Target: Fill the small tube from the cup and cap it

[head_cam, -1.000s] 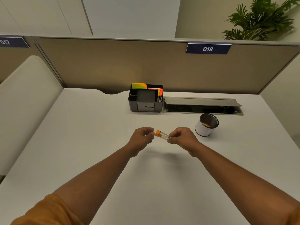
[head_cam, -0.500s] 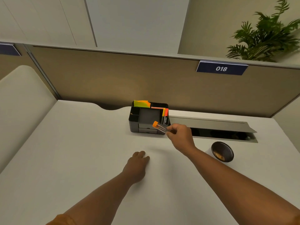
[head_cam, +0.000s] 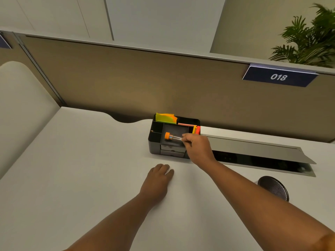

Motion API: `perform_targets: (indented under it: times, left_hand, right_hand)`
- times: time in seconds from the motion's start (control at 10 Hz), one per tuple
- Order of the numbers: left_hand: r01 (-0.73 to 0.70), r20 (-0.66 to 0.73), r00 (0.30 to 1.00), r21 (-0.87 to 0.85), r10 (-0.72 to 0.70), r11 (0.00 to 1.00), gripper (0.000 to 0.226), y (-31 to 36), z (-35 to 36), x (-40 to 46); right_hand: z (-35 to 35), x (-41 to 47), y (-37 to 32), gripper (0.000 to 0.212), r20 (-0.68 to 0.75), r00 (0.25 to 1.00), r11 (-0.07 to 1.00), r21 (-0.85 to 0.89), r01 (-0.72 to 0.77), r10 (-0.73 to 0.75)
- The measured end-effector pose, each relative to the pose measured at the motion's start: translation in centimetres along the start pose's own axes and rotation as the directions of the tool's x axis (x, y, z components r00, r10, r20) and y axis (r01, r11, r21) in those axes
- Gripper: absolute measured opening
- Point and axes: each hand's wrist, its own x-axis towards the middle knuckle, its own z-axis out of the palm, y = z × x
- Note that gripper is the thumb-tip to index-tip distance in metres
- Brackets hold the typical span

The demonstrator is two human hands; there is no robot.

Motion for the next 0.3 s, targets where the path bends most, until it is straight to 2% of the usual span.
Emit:
perform_targets:
  times: [0.2,0.3]
  left_hand:
    - [-0.019,-0.018,1.0,0.012,0.02,1.0,0.053,-0.36,0.44,-0.04]
    - [0.003,0.005,1.0,-0.001,-0.003,1.0,0.054,-0.3,0.64,0.29]
  right_hand:
    - [0.71,0.23,0.37,0.016,0.045,0.999,1.0,0.011,-0.015,0.015]
    - [0.63,0.42,0.05,0.016,0.021,0.999,1.0,0.001,-0.024,0.024]
